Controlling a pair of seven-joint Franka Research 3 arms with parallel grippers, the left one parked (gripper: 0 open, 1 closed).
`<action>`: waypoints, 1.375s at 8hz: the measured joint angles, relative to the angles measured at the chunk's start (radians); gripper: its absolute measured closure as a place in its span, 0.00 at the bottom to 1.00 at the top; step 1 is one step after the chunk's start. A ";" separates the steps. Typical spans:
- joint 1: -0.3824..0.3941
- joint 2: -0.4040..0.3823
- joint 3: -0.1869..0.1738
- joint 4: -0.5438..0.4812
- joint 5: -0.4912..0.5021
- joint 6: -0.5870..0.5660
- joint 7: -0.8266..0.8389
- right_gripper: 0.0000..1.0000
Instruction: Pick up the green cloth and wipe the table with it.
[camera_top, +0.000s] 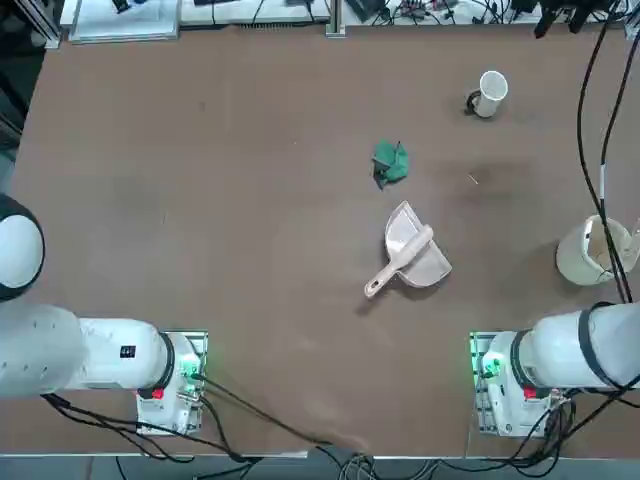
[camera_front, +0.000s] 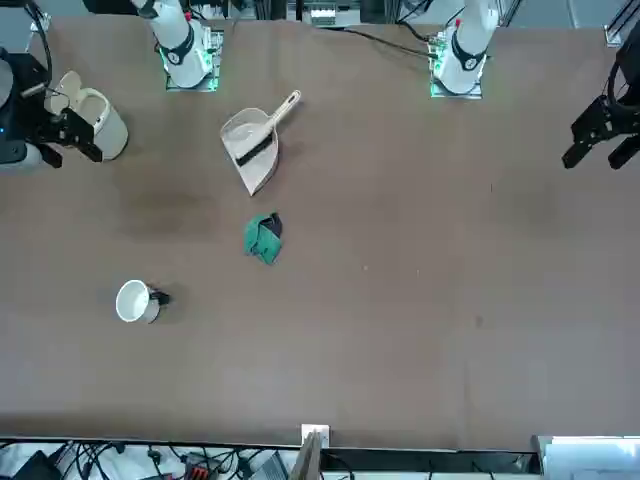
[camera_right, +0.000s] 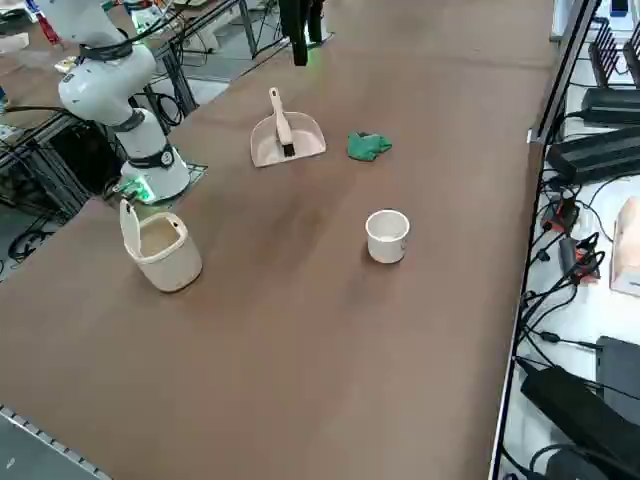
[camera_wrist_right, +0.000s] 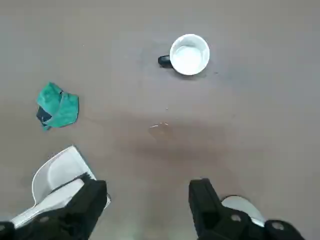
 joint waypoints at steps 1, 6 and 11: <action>-0.001 0.000 0.000 0.000 0.000 0.000 0.000 0.00; 0.053 0.041 0.022 -0.027 0.046 0.060 0.107 0.00; 0.309 0.243 0.035 -0.241 0.072 0.477 0.389 0.00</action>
